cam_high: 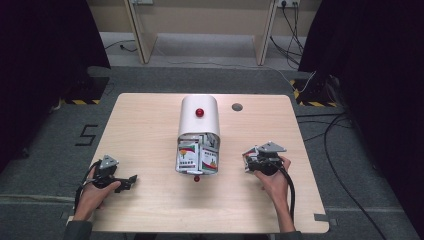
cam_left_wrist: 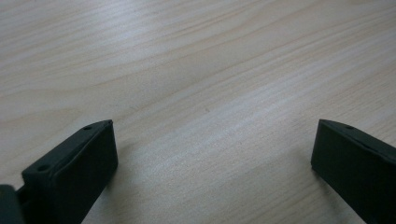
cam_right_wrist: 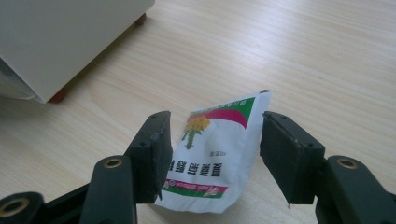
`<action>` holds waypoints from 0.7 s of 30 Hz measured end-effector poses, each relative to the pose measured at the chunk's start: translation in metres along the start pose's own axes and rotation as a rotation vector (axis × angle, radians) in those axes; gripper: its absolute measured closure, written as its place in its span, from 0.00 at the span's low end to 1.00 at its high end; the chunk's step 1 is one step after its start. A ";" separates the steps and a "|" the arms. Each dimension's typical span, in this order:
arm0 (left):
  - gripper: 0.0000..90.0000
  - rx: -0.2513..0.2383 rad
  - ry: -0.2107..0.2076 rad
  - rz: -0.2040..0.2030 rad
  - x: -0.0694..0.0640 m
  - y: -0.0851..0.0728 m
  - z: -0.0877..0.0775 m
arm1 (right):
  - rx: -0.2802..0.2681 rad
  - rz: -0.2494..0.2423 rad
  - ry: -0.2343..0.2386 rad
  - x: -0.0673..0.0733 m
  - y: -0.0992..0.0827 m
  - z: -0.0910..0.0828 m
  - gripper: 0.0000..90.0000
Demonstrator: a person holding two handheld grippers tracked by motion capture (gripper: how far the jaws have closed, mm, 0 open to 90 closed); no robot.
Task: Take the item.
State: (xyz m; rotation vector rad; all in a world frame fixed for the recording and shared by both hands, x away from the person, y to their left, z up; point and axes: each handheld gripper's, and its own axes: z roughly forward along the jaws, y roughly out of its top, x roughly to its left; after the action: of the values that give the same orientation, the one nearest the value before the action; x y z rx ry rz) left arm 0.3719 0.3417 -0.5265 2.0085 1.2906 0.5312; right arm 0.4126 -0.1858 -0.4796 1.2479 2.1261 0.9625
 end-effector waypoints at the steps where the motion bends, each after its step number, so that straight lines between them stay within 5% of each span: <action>1: 0.00 0.000 0.000 0.000 0.000 0.000 0.000 | -0.001 0.003 0.001 0.000 0.000 -0.001 0.49; 10: 0.00 0.000 0.000 0.000 0.000 0.000 0.000 | -0.010 0.023 -0.017 -0.007 0.000 -0.006 0.46; 21: 0.00 0.001 0.000 0.002 0.000 0.000 0.000 | -0.031 0.037 0.036 -0.004 0.003 -0.013 0.45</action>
State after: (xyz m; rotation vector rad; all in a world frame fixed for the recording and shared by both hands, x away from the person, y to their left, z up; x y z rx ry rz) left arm 0.3718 0.3419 -0.5264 2.0109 1.2891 0.5310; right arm 0.4066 -0.1927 -0.4689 1.2674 2.1137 1.0370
